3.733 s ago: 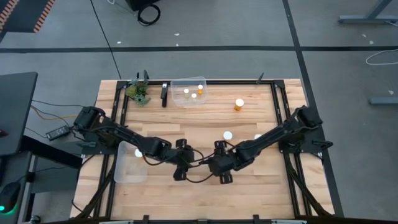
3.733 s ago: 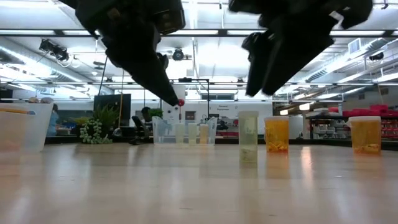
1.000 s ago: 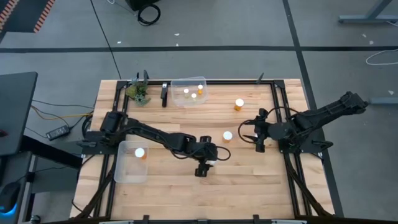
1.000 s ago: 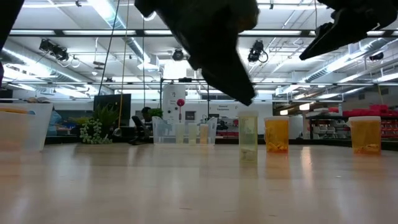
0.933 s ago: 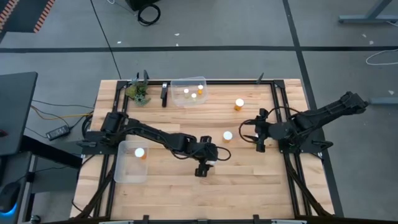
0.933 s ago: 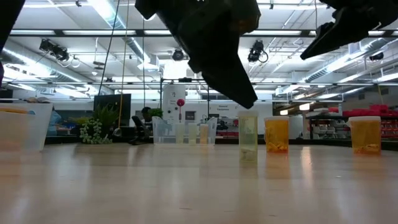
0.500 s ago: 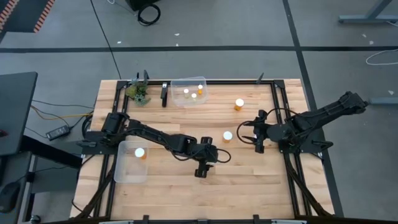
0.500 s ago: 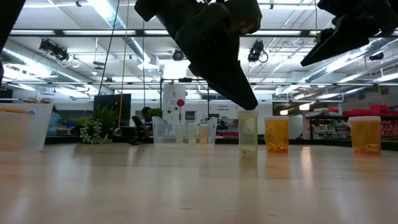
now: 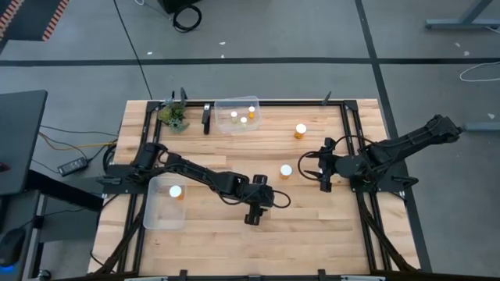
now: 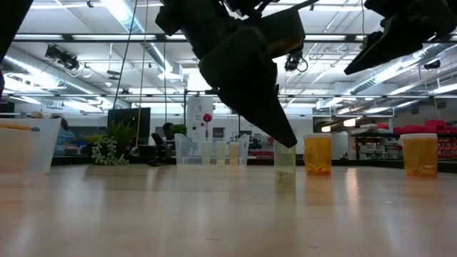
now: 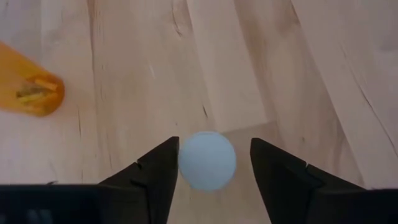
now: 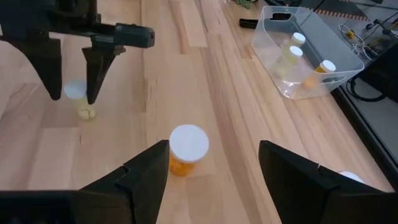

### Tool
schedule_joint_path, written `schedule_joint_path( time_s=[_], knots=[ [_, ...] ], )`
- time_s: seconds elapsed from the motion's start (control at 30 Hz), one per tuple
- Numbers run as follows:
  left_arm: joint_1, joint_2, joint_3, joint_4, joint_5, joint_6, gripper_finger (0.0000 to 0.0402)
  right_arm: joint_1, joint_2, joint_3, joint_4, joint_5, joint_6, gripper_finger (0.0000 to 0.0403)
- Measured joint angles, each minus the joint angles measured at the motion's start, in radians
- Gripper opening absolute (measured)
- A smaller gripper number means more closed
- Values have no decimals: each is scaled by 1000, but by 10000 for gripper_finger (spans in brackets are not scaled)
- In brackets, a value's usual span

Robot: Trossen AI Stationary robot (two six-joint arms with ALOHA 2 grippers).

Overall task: Pick and place medicine bottles into bin by pill shape (circle, oval)
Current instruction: Put the small yellow pill bottle into the top transparent bin

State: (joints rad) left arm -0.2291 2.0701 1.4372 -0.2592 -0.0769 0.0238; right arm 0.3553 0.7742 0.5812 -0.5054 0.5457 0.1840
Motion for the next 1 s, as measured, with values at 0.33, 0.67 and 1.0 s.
schedule_joint_path(
  time_s=[0.33, 0.67, 1.0],
  knots=[
    [3, 0, 0, 12, 0, -5, 157, 0, 0, 0, 0, 3, 4, 255],
    [36, -2, 0, 6, -1, -12, 127, 0, 0, 0, 0, 3, 7, 255],
    [112, -73, 0, -63, -1, 8, 132, 0, 0, 0, 0, 44, 30, 255]
  ],
)
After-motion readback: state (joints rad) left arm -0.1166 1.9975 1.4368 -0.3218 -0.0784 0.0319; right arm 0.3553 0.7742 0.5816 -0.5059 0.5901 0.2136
